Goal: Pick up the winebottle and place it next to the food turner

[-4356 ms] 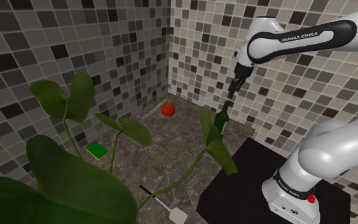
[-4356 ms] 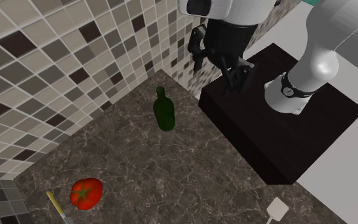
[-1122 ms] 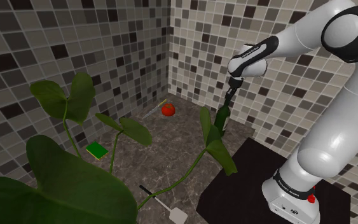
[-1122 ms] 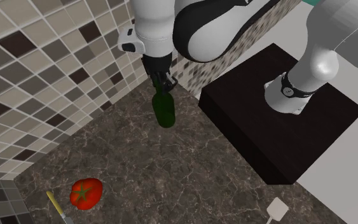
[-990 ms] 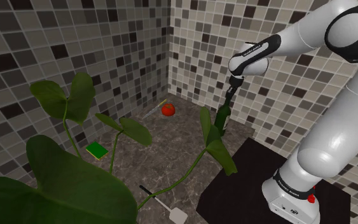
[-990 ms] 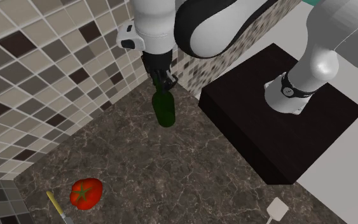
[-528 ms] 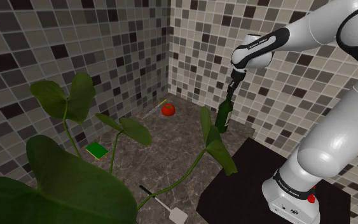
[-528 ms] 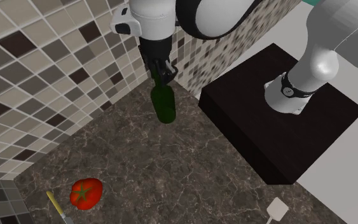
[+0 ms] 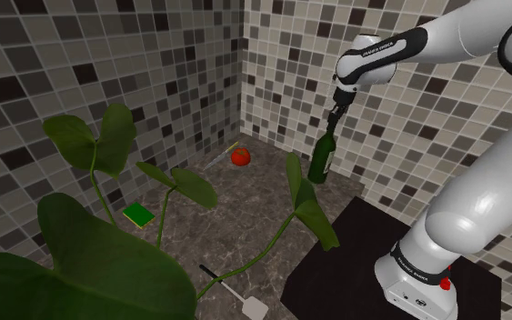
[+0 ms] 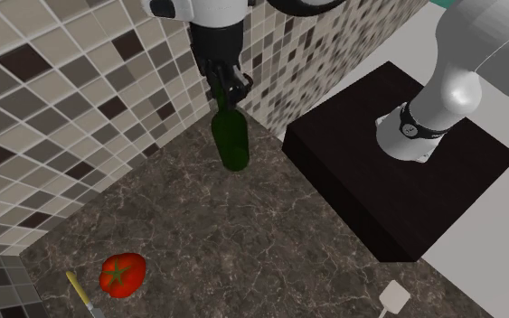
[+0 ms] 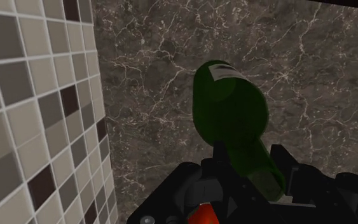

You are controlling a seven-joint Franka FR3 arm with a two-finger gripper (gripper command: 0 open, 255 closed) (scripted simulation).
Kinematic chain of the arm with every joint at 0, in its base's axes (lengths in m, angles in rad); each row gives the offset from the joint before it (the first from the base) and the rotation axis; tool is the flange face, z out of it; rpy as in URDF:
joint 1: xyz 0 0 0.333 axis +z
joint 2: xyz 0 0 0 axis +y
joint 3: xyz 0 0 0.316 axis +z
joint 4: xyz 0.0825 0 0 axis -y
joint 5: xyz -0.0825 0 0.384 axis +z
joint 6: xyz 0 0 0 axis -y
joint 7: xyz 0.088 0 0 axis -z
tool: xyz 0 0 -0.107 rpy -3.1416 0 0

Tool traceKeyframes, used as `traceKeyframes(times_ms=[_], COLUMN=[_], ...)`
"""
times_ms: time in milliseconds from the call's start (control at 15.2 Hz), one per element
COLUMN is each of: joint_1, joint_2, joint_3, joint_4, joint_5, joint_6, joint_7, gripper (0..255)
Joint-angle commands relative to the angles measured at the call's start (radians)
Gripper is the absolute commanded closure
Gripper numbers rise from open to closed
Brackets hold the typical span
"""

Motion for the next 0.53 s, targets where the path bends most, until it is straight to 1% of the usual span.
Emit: traceKeyframes(times_ms=[0, 462], joint_1=[0.000, 0.000], joint_2=[-0.012, -0.047], joint_3=[0.002, 0.009], joint_4=[0.015, 0.077], joint_5=[-0.006, -0.021], joint_6=[-0.026, -0.120], joint_7=[0.006, 0.021], gripper=[255, 255])
